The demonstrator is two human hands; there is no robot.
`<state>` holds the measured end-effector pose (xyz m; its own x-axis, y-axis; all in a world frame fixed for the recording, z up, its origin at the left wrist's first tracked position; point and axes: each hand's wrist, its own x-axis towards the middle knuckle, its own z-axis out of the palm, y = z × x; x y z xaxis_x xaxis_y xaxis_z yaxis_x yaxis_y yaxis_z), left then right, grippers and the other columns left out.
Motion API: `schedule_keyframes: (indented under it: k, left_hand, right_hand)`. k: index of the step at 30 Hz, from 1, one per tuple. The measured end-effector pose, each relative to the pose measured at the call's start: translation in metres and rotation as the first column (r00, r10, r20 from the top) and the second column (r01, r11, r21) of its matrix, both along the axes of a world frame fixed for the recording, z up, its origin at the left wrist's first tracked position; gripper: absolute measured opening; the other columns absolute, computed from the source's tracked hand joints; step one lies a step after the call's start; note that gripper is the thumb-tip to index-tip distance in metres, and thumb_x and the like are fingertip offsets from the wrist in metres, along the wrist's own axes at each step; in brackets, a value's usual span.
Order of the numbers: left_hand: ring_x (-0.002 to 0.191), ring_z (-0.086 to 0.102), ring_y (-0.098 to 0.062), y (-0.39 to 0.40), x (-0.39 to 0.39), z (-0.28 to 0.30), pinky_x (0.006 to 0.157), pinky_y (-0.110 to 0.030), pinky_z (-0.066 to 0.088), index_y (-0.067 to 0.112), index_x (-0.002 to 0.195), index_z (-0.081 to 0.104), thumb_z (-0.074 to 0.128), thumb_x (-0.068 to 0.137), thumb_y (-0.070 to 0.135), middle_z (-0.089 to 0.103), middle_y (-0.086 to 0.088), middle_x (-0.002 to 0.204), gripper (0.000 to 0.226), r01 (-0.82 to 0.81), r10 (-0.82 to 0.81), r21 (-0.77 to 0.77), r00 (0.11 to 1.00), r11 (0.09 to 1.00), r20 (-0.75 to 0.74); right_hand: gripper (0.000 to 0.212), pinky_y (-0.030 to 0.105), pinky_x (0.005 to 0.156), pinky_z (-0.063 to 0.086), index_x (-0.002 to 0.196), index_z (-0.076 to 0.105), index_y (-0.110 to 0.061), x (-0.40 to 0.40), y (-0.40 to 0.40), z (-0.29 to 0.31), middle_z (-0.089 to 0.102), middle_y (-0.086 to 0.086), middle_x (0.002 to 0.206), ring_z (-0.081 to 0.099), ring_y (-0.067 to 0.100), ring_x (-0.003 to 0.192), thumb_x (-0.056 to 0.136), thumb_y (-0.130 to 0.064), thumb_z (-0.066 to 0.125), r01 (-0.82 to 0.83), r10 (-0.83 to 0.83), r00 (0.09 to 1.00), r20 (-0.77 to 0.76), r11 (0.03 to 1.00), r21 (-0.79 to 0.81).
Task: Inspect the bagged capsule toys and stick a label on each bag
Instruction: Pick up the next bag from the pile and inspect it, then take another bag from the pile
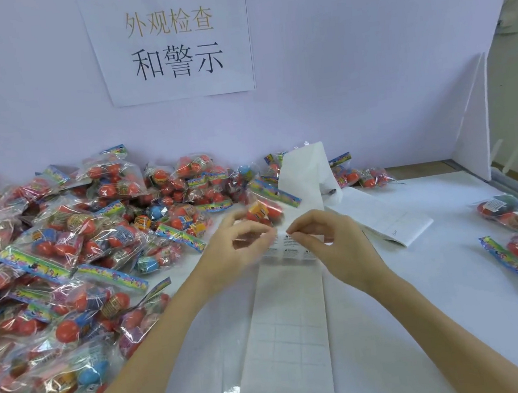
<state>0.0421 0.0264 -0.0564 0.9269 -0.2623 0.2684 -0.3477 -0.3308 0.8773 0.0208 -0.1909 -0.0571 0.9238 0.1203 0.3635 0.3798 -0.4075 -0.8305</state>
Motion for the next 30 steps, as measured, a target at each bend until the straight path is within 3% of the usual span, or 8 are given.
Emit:
schedule_keyframes:
  k: [3, 8, 11, 15, 20, 23, 26, 30]
  left_hand:
    - [0.093, 0.07, -0.009, -0.002, -0.001, -0.004, 0.087, -0.017, 0.054, 0.02, 0.094, 0.079, 0.082, 0.088, 0.022, 0.057, 0.005, 0.126, 0.006, 0.046, -0.044, 0.05, 0.998, 0.998, -0.041]
    - [0.088, 0.065, 0.002, -0.004, 0.0, -0.005, 0.08, -0.01, 0.046, 0.027, 0.075, 0.071, 0.076, 0.094, 0.018, 0.06, 0.0, 0.12, 0.022, -0.001, 0.001, 0.047, 1.0, 0.999, -0.002]
    - [0.088, 0.064, 0.002, -0.006, 0.0, -0.008, 0.08, -0.011, 0.046, 0.029, 0.078, 0.072, 0.075, 0.095, 0.02, 0.06, 0.0, 0.116, 0.02, -0.001, 0.001, 0.046, 1.0, 0.999, 0.001]
    - [0.089, 0.063, 0.0, -0.006, 0.003, -0.011, 0.079, -0.011, 0.046, 0.019, 0.086, 0.077, 0.074, 0.096, 0.025, 0.06, 0.0, 0.115, 0.012, -0.005, 0.005, 0.03, 1.0, 1.0, -0.02]
    - [0.083, 0.059, 0.003, -0.006, 0.005, -0.012, 0.077, -0.01, 0.043, 0.017, 0.087, 0.074, 0.068, 0.1, 0.027, 0.057, 0.004, 0.11, 0.017, 0.019, -0.018, 0.04, 1.0, 0.999, -0.023]
    - [0.094, 0.063, -0.002, -0.003, 0.005, -0.012, 0.085, -0.014, 0.046, 0.014, 0.104, 0.076, 0.068, 0.1, 0.026, 0.056, 0.003, 0.118, 0.015, 0.052, -0.048, 0.09, 0.998, 0.995, -0.042]
    - [0.104, 0.067, -0.008, -0.002, 0.006, -0.012, 0.09, -0.014, 0.049, 0.012, 0.117, 0.074, 0.071, 0.098, 0.018, 0.055, 0.001, 0.125, 0.019, 0.078, -0.072, 0.109, 0.996, 0.991, -0.058]
    - [0.109, 0.066, -0.02, -0.003, 0.006, -0.01, 0.098, -0.026, 0.052, 0.009, 0.119, 0.072, 0.068, 0.1, 0.018, 0.055, -0.005, 0.125, 0.021, 0.046, -0.038, 0.104, 0.996, 0.994, -0.076]
  right_hand:
    - [0.016, 0.037, 0.088, 0.055, 0.095, 0.077, -0.021, 0.001, -0.001, 0.001, 0.077, -0.018, 0.095, 0.071, -0.001, 0.097, 0.098, -0.007, 0.069, 0.029, -0.029, 0.999, 0.028, 1.0, -0.004]
    - [0.019, 0.006, 0.084, 0.041, 0.106, 0.081, -0.026, 0.0, 0.0, -0.002, 0.073, -0.022, 0.102, 0.063, -0.007, 0.1, 0.097, -0.011, 0.071, 0.073, -0.04, 0.983, 0.18, 0.981, -0.182]
    - [0.025, 0.003, 0.09, 0.036, 0.115, 0.08, -0.025, 0.002, 0.002, -0.007, 0.071, -0.01, 0.109, 0.059, 0.005, 0.102, 0.095, -0.01, 0.074, 0.079, 0.003, 0.964, 0.267, 0.952, -0.296]
    - [0.031, 0.008, 0.092, 0.038, 0.121, 0.078, -0.02, 0.005, 0.005, -0.011, 0.071, -0.003, 0.108, 0.061, 0.018, 0.101, 0.093, -0.008, 0.076, 0.105, 0.035, 0.932, 0.36, 0.927, -0.361]
    - [0.034, 0.032, 0.087, 0.053, 0.12, 0.079, -0.019, 0.006, 0.004, -0.009, 0.074, -0.002, 0.105, 0.066, 0.023, 0.097, 0.089, -0.006, 0.081, 0.15, 0.063, 0.874, 0.482, 0.908, -0.391]
    - [0.034, 0.04, 0.083, 0.055, 0.12, 0.079, -0.02, 0.007, 0.005, -0.009, 0.074, 0.001, 0.103, 0.065, 0.027, 0.094, 0.089, -0.006, 0.081, 0.184, 0.066, 0.852, 0.519, 0.891, -0.415]
    - [0.033, 0.041, 0.082, 0.054, 0.118, 0.08, -0.019, 0.007, 0.004, -0.007, 0.072, 0.004, 0.106, 0.063, 0.028, 0.094, 0.087, -0.006, 0.082, 0.25, 0.045, 0.817, 0.575, 0.871, -0.423]
    - [0.035, 0.039, 0.076, 0.054, 0.117, 0.08, -0.014, 0.007, 0.006, -0.005, 0.07, 0.007, 0.105, 0.063, 0.027, 0.088, 0.085, 0.0, 0.082, 0.267, 0.109, 0.765, 0.635, 0.843, -0.466]
